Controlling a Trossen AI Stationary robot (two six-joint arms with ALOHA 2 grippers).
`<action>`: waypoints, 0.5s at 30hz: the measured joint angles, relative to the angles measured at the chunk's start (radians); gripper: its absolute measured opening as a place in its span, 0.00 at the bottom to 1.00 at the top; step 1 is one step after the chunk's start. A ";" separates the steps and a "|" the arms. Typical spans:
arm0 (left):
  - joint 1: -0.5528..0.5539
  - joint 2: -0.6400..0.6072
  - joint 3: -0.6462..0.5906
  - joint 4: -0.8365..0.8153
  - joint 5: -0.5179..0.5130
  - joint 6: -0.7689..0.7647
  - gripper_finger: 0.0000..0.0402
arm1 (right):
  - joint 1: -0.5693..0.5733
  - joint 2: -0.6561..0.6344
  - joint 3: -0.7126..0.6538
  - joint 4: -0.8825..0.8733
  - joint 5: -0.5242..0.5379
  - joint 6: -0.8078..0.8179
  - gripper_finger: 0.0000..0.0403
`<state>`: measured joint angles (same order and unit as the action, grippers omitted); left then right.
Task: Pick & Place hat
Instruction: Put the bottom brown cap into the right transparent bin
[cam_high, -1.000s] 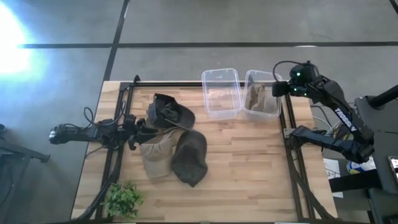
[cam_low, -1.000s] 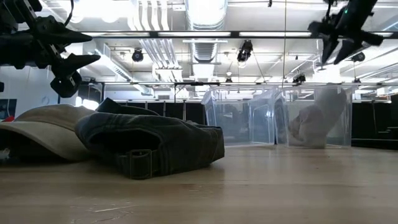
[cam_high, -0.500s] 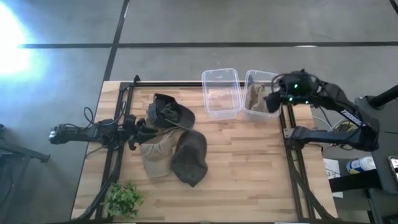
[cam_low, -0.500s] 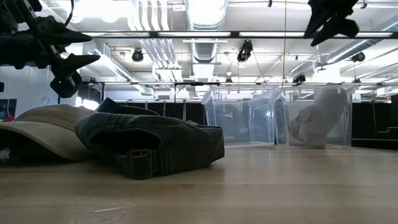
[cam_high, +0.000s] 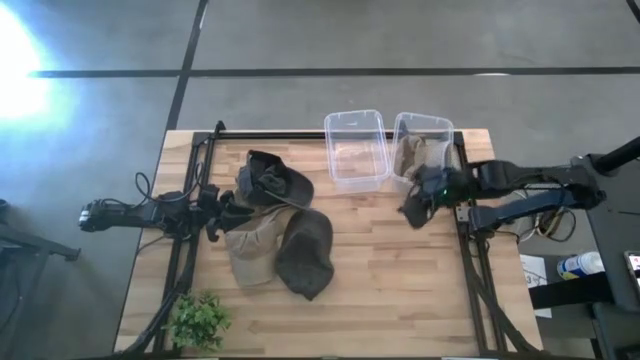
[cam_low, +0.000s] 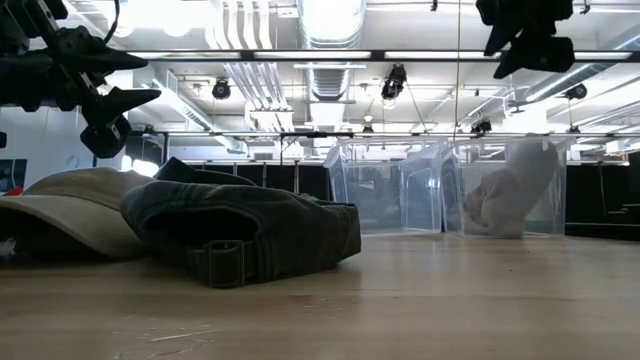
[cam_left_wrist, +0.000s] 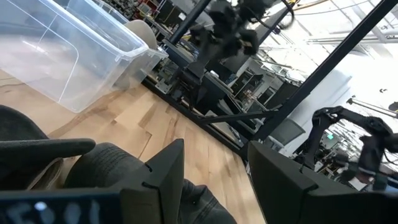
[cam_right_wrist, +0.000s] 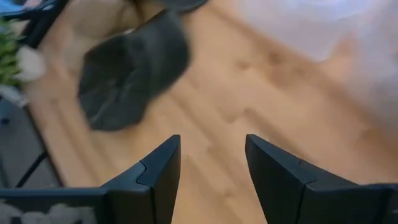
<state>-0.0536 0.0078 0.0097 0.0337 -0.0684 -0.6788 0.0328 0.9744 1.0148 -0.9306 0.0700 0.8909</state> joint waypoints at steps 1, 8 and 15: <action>0.000 0.000 0.000 0.004 -0.007 -0.010 0.43 | 0.030 0.012 -0.001 0.018 0.000 0.025 0.44; 0.000 0.000 0.000 0.163 -0.068 -0.281 0.43 | 0.191 0.111 0.012 0.074 0.022 0.199 0.44; 0.000 0.006 0.001 0.204 -0.161 -0.334 0.43 | 0.300 0.252 0.010 0.272 0.042 0.331 0.44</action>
<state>-0.0540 0.0141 0.0105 0.2381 -0.2297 -1.0126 0.3330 1.2260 1.0252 -0.6587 0.1116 1.2219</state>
